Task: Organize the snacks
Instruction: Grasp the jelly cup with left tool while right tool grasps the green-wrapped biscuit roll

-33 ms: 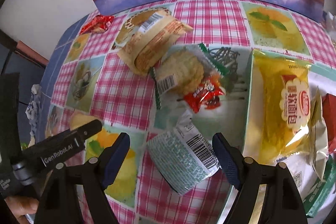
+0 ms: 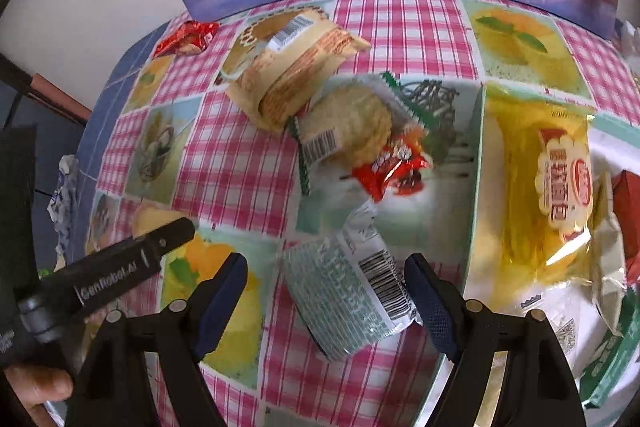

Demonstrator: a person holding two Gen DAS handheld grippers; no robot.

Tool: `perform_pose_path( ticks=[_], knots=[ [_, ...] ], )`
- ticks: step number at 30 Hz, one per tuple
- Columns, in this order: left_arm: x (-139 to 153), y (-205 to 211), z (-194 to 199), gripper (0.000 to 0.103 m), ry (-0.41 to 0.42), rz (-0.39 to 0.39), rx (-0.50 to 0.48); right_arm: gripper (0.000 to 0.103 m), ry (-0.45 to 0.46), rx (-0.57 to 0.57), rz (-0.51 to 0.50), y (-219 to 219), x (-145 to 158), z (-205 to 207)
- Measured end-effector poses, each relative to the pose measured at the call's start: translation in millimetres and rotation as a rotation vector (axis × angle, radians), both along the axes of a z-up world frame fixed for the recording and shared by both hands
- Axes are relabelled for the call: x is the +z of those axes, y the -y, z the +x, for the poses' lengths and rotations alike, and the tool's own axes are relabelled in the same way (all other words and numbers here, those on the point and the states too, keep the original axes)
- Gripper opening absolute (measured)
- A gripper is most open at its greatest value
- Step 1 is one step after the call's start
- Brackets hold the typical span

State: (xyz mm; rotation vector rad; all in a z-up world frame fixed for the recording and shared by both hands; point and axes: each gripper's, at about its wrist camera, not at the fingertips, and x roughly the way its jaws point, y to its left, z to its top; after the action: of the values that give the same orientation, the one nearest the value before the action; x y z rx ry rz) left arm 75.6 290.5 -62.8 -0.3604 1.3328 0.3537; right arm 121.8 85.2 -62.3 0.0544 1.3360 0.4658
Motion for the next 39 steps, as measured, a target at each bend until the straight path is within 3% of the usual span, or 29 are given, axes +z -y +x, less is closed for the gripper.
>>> perform_pose_path(
  ticks=[12, 16, 18, 21, 25, 27, 34, 39],
  knots=[
    [2.6, -1.5, -5.7, 0.046, 0.014, -0.026, 0.011, 0.083, 0.053, 0.069, -0.164, -16.5, -7.6, -19.8],
    [2.0, -0.7, -2.1, 0.058, 0.019, -0.030, 0.004, 0.083, 0.093, 0.105, -0.240, -26.9, -11.8, -24.7],
    [1.1, 1.9, -0.2, 0.058, 0.022, -0.032, -0.003, 0.083, 0.106, 0.114, -0.261, -30.7, -13.6, -26.2],
    [0.5, 4.5, 1.4, 0.058, 0.021, -0.025, -0.008, 0.080, 0.110, 0.108, -0.259, -31.0, -13.9, -26.7],
    [0.1, 5.5, 2.1, 0.058, 0.018, -0.017, -0.011, 0.058, 0.125, 0.076, -0.260, -23.0, -9.6, -23.4],
    [0.7, 6.0, 2.3, 0.047, 0.022, -0.013, -0.012, 0.055, 0.124, 0.055, -0.259, -17.9, -7.9, -19.3],
    [12.7, 15.1, 4.7, 0.043, 0.045, -0.009, -0.033, 0.053, 0.131, 0.022, -0.227, -6.2, 1.2, -12.4],
    [29.4, 22.7, 7.8, 0.038, 0.073, 0.013, -0.037, 0.053, 0.166, -0.015, -0.171, 1.2, 25.2, -10.4]
  ],
)
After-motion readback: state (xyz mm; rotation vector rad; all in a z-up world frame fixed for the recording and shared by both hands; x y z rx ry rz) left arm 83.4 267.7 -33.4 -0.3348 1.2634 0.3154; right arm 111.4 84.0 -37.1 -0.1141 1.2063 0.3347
